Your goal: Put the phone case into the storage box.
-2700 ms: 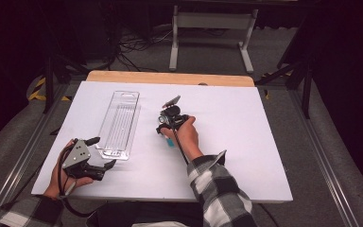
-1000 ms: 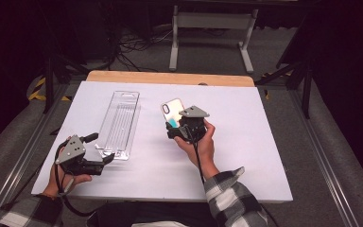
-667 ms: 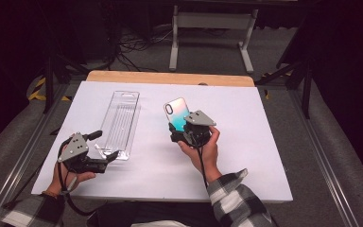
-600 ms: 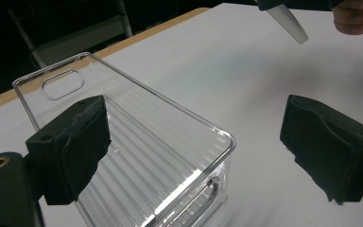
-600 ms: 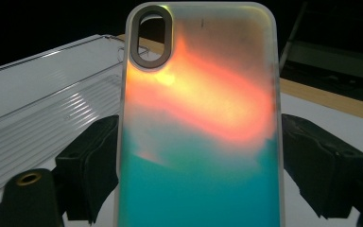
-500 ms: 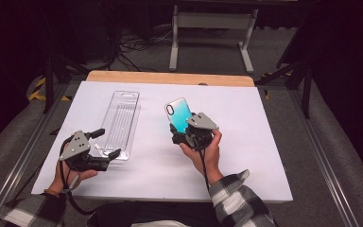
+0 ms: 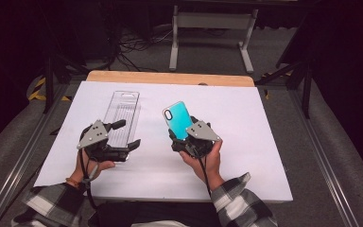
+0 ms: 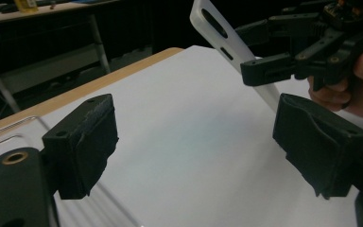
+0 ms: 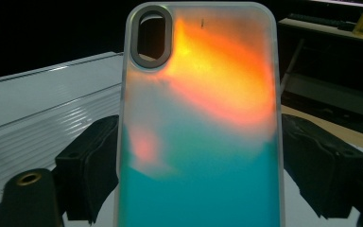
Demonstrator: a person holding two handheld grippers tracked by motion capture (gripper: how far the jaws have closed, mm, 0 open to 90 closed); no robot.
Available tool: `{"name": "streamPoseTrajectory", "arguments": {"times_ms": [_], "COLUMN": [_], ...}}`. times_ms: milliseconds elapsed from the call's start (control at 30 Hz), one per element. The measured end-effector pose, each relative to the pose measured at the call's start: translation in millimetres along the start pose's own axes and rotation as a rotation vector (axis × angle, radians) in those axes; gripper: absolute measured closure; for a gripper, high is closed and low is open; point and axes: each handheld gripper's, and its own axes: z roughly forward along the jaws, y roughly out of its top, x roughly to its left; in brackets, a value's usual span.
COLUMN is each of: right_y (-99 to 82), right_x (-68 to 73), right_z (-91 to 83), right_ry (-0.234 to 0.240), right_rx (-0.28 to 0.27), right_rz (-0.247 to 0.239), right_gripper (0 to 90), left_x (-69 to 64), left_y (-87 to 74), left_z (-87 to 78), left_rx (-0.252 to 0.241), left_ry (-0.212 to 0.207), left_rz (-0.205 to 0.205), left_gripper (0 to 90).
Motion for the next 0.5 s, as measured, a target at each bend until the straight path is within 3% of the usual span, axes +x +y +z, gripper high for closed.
{"name": "streamPoseTrajectory", "arguments": {"times_ms": [133,267,500], "right_y": [-2.3,-4.2,-7.3], "right_x": [8.2,16.3,24.0], "right_z": [0.4,1.5,1.4], "right_ry": [0.011,0.013,-0.003], "right_rx": [-0.010,-0.024,-0.054], "right_rz": [-0.012,-0.026,-0.039], "right_gripper": [17.4,17.4,17.4], "left_x": [-5.5,-8.3,-5.7], "left_y": [7.2,10.5,12.4], "left_z": [15.2,23.8,41.9], "left_rx": [-0.022,-0.033,-0.026], "left_ry": [-0.038,-0.054,-0.070], "left_rz": [-0.028,-0.041,-0.105], "left_gripper": [20.4,32.6,34.8]}}
